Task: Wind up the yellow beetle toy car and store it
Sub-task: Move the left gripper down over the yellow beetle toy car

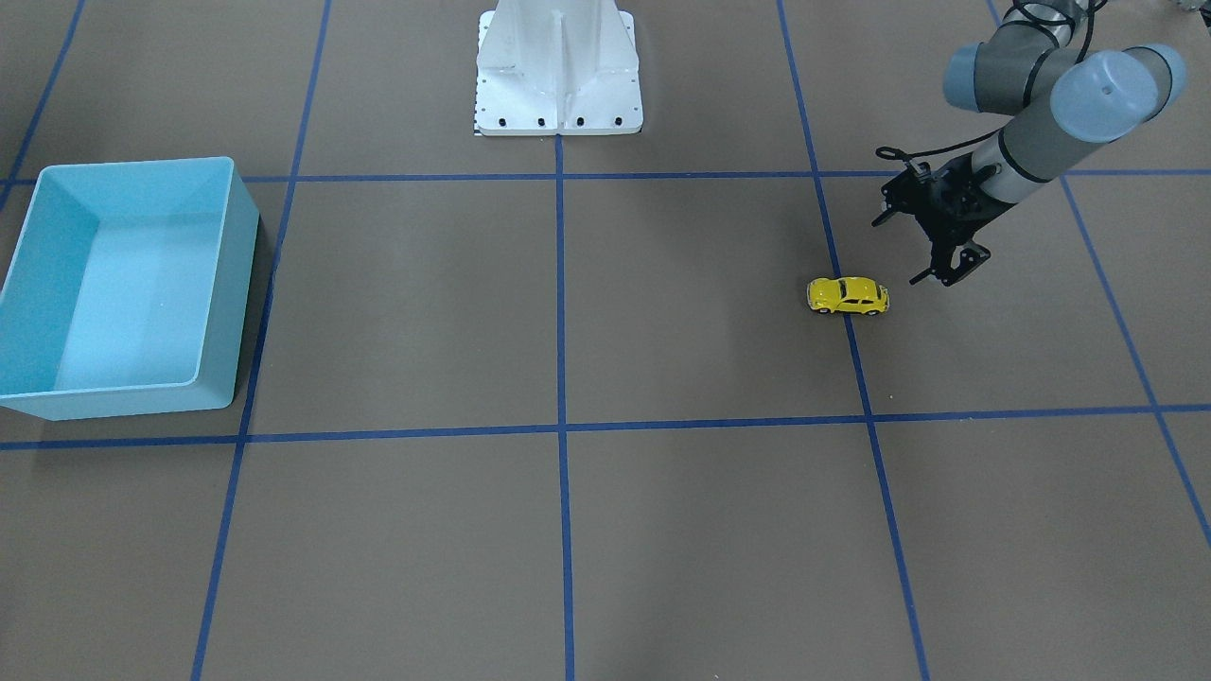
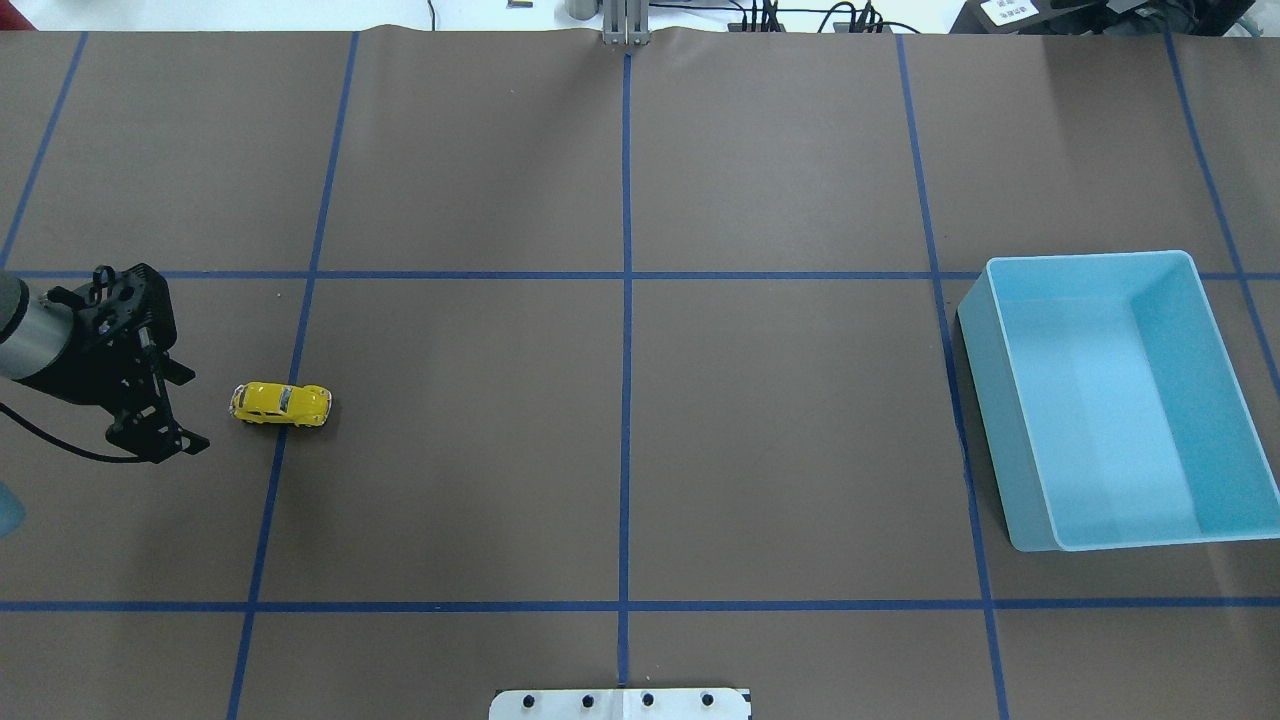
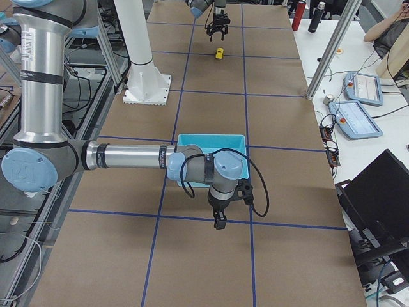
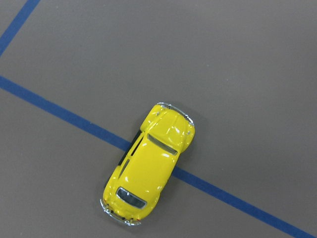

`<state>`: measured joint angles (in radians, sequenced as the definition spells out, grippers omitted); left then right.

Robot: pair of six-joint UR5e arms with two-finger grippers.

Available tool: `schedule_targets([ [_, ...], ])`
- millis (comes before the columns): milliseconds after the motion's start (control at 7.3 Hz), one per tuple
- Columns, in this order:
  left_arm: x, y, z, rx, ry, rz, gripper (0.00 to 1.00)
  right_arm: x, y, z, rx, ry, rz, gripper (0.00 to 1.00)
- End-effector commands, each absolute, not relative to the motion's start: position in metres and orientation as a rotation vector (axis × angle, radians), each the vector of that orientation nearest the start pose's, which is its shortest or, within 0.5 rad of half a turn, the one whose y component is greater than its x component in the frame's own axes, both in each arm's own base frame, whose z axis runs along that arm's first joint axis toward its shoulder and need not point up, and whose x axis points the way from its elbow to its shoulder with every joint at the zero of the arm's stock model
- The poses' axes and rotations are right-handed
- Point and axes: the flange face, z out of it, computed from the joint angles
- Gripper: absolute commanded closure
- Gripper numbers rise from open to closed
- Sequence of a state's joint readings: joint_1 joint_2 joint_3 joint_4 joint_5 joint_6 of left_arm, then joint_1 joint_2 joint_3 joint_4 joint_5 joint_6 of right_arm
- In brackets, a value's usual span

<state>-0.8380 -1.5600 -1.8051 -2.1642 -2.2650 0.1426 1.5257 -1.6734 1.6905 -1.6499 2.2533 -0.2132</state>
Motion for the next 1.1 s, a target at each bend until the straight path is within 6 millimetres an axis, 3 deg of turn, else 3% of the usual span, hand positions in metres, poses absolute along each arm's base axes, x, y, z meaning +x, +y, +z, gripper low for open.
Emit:
schedule_targets([
  [0, 0.283, -0.423, 0.467, 0.765, 0.791, 1.278, 0.0, 0.051, -0.442, 0.665, -0.009, -0.687, -0.224, 0.01],
  [411, 0.318, -0.418, 0.471, 0.771, 0.81, 1.377, 0.0, 0.052, -0.442, 0.664, -0.007, -0.687, -0.223, 0.01],
  [959, 0.332, -0.43, 0.484, 0.761, 0.753, 1.368, 0.0, 0.052, -0.441, 0.665, -0.01, -0.687, -0.222, 0.01],
])
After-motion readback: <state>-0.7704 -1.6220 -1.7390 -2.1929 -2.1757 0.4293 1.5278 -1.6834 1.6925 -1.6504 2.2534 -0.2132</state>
